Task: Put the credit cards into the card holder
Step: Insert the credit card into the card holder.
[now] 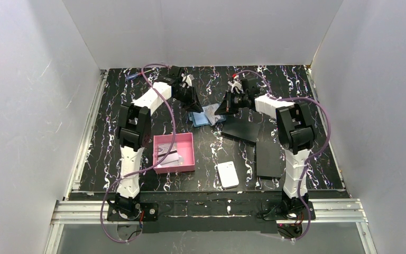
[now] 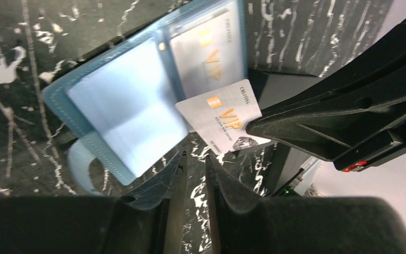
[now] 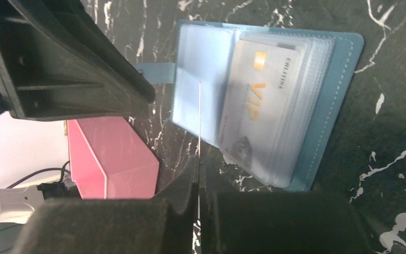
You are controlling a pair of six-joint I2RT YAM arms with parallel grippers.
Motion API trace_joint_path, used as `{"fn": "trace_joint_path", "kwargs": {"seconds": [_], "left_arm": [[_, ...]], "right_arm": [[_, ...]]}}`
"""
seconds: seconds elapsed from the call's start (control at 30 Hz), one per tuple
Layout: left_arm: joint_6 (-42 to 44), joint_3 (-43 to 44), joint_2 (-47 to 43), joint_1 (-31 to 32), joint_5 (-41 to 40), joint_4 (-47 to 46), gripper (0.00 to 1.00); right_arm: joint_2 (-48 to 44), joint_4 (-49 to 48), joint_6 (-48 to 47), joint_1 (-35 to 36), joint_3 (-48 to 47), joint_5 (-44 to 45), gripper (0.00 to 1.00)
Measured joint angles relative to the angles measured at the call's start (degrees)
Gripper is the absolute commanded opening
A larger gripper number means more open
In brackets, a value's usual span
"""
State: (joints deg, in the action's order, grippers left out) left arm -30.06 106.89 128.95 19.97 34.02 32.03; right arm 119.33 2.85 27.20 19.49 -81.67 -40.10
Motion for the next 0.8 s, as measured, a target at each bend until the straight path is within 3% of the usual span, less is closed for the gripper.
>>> {"fn": "trace_joint_path", "kwargs": {"seconds": [0.17,0.8], "left_arm": [[1.46,3.26,2.97,-0.31,-2.47,4.59,0.03],[3.45,3.58,6.6,-0.68,-6.21,9.75,0.0]], "right_arm": [[2.21,0.13,0.0,-0.02,-0.11,0.04,0.01],[4.07,-0.02,0.04,-2.05,-0.81,-0.66,0.01]]}}
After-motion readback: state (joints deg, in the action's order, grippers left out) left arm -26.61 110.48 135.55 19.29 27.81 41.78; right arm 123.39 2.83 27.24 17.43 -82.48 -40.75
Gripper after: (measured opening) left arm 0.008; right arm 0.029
